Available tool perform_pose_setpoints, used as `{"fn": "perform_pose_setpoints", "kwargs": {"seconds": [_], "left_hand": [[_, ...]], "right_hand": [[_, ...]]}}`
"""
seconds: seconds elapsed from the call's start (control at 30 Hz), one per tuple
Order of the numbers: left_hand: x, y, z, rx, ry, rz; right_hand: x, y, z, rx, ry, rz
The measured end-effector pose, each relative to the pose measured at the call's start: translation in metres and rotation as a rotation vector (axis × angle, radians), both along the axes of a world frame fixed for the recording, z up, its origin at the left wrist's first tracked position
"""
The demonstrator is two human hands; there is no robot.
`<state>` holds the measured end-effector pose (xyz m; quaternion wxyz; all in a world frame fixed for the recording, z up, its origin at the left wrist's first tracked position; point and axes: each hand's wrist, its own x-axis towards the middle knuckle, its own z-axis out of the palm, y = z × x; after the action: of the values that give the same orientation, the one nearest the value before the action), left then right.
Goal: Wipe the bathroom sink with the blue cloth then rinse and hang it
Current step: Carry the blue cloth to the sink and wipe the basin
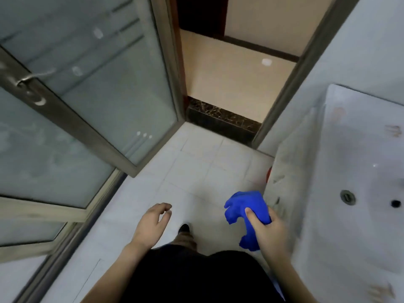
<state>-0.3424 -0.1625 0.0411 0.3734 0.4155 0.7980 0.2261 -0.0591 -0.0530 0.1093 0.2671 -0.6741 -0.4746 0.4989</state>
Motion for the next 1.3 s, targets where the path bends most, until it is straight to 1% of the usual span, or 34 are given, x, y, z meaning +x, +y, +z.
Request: {"fn": "perform_pose_setpoints", "kwargs": {"seconds": [0.07, 0.17, 0.3, 0.4, 0.53, 0.7, 0.8, 0.93, 1.03, 1.1, 1.17, 1.3], "left_hand": [[-0.036, 0.010, 0.005, 0.002, 0.001, 0.002], [-0.085, 0.036, 0.016, 0.028, 0.008, 0.018], [-0.129, 0.077, 0.029, 0.072, 0.026, 0.015], [-0.148, 0.110, 0.031, 0.088, 0.015, 0.044], [-0.157, 0.154, 0.014, 0.055, -0.012, 0.058], [-0.166, 0.239, 0.004, 0.017, -0.040, 0.040], [-0.176, 0.314, 0.013, 0.007, -0.001, -0.050], [-0.182, 0.433, 0.030, 0.049, 0.065, -0.207], [-0.177, 0.514, 0.042, 0.089, 0.093, -0.329], [-0.167, 0.559, 0.048, 0.104, 0.079, -0.413], [-0.157, 0.597, 0.048, 0.073, 0.038, -0.520], [-0.142, 0.660, 0.023, -0.074, -0.018, -0.756]], "right_hand": [[-0.030, 0.011, -0.004, 0.014, -0.046, 0.004], [-0.071, 0.032, -0.001, 0.059, -0.058, 0.012], [-0.105, 0.071, 0.008, 0.116, -0.089, -0.008], [-0.123, 0.105, 0.006, 0.118, -0.111, -0.012], [-0.142, 0.163, -0.006, 0.084, -0.094, 0.006], [-0.162, 0.252, -0.015, 0.022, 0.005, -0.003], [-0.170, 0.308, -0.011, 0.019, -0.004, -0.028], [-0.168, 0.377, -0.005, 0.054, -0.029, -0.120], [-0.161, 0.411, 0.003, 0.054, -0.040, -0.211], [-0.156, 0.427, 0.004, 0.066, -0.039, -0.287], [-0.152, 0.438, 0.002, 0.057, -0.046, -0.367], [-0.150, 0.446, -0.011, 0.019, -0.096, -0.584]]}}
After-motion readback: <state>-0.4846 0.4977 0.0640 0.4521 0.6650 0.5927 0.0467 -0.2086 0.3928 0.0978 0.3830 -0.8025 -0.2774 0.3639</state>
